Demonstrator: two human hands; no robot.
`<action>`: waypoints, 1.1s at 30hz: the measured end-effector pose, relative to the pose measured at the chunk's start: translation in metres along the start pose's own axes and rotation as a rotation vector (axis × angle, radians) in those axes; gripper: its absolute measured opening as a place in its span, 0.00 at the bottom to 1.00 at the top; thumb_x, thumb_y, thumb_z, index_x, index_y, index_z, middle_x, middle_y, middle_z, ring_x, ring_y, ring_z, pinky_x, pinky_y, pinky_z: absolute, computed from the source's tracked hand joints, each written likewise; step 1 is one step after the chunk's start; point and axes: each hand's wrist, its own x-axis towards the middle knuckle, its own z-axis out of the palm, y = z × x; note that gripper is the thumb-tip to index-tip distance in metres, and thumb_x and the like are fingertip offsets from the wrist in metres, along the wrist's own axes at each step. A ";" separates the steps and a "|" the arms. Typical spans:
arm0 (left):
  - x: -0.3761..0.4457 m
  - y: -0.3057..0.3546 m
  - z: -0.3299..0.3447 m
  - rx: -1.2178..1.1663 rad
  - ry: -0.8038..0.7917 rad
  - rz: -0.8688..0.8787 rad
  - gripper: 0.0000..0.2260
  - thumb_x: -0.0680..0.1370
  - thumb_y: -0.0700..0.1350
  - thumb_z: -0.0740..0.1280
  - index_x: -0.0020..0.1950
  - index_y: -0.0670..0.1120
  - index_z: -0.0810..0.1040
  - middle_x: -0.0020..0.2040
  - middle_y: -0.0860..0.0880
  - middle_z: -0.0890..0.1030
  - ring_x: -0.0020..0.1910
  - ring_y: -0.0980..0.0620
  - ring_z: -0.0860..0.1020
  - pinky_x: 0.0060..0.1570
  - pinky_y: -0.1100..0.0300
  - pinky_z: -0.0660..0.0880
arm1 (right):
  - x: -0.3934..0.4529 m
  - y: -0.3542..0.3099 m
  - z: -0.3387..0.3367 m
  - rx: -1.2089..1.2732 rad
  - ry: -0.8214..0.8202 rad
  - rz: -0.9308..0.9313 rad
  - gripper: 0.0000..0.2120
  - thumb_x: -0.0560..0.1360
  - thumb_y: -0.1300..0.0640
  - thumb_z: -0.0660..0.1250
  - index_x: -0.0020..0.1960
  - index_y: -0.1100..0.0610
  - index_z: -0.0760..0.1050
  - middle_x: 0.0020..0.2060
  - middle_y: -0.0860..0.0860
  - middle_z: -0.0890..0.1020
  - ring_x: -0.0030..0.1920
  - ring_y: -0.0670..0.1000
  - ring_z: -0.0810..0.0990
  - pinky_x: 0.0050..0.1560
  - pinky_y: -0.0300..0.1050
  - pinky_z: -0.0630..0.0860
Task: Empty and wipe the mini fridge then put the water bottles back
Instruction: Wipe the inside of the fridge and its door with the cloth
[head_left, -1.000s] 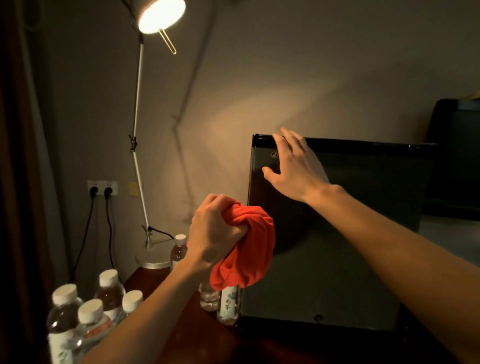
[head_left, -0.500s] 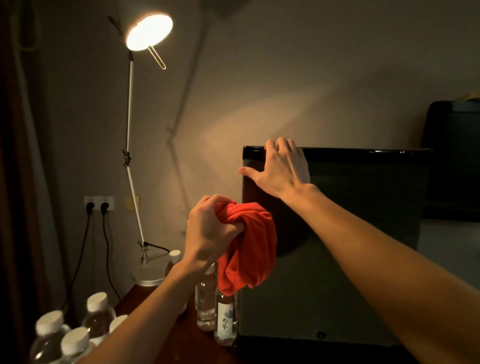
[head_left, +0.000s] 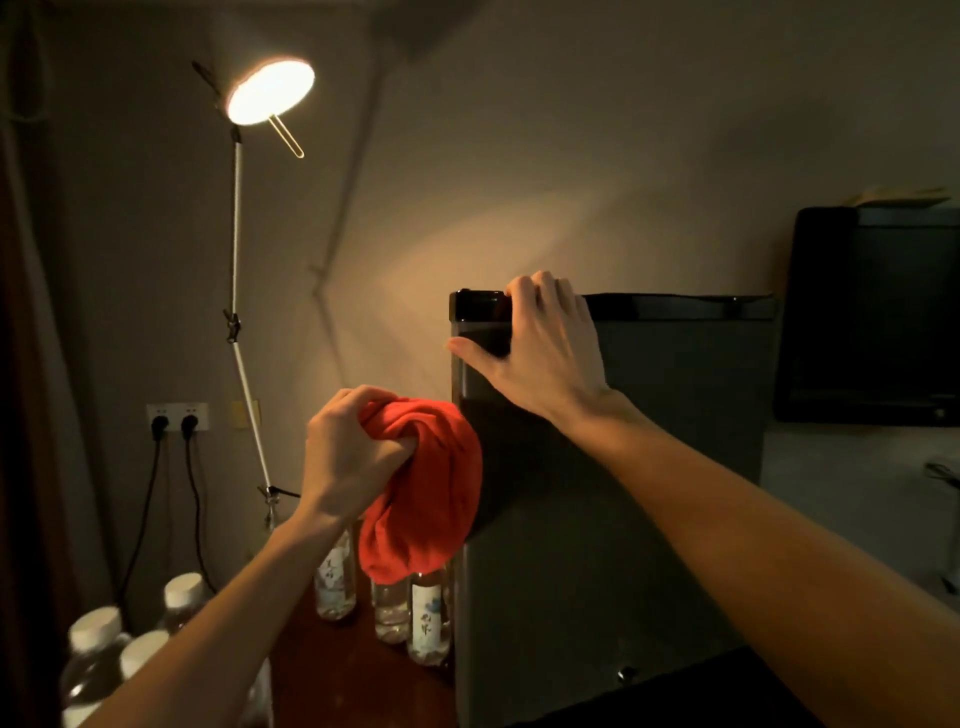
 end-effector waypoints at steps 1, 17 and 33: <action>-0.004 0.004 0.001 -0.031 -0.003 -0.015 0.16 0.60 0.49 0.69 0.47 0.49 0.84 0.43 0.50 0.83 0.43 0.52 0.81 0.49 0.58 0.76 | -0.005 0.001 -0.009 0.014 0.011 -0.005 0.37 0.69 0.25 0.56 0.55 0.59 0.70 0.51 0.56 0.75 0.52 0.55 0.74 0.53 0.50 0.73; -0.079 0.093 -0.003 -0.491 -0.290 -0.027 0.10 0.64 0.39 0.68 0.43 0.49 0.81 0.36 0.52 0.82 0.37 0.57 0.77 0.41 0.59 0.75 | -0.069 0.017 -0.135 0.307 -0.037 0.123 0.39 0.73 0.37 0.61 0.74 0.62 0.59 0.70 0.58 0.68 0.70 0.55 0.66 0.67 0.49 0.70; -0.160 0.218 0.044 -0.547 -0.474 0.189 0.14 0.61 0.46 0.74 0.47 0.50 0.82 0.41 0.52 0.83 0.42 0.55 0.81 0.46 0.58 0.78 | -0.194 0.076 -0.255 -0.003 0.076 0.091 0.36 0.77 0.53 0.65 0.77 0.68 0.52 0.77 0.66 0.48 0.78 0.61 0.47 0.78 0.49 0.49</action>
